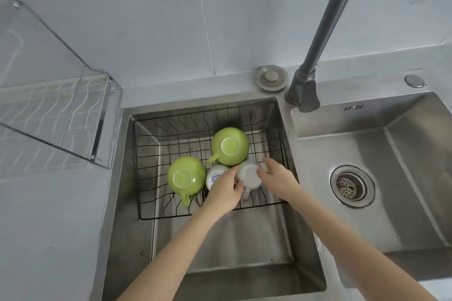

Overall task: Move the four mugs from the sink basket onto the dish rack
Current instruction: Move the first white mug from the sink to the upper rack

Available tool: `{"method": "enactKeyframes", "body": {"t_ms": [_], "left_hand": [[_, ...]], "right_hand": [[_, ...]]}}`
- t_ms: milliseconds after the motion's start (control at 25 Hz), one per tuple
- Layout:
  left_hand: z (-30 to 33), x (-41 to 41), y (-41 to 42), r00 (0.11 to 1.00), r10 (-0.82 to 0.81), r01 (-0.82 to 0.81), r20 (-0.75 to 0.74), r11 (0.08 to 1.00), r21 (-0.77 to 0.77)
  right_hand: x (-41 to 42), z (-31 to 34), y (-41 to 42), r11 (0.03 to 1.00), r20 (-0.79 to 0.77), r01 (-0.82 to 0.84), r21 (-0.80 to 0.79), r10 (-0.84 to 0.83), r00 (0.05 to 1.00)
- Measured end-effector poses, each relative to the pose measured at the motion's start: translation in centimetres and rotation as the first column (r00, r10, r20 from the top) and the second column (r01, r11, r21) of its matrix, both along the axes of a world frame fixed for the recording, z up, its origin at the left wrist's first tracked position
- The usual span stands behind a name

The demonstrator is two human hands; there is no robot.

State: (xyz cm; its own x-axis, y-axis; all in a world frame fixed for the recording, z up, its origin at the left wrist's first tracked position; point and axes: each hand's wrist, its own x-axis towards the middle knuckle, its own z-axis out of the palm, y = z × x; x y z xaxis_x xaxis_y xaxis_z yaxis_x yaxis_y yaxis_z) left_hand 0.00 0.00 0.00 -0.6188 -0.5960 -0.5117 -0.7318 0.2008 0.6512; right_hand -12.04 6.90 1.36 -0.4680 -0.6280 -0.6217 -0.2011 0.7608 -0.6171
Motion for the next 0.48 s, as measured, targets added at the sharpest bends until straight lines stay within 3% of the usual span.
{"method": "enactKeyframes", "body": {"t_ms": [480], "left_hand": [[-6.1,-2.0,0.7,0.997,0.078,-0.075,-0.021,0.989,0.127]], "right_hand": [[0.4,-5.6,-1.1,0.99,0.168,0.125,0.059,-0.133,0.977]]}}
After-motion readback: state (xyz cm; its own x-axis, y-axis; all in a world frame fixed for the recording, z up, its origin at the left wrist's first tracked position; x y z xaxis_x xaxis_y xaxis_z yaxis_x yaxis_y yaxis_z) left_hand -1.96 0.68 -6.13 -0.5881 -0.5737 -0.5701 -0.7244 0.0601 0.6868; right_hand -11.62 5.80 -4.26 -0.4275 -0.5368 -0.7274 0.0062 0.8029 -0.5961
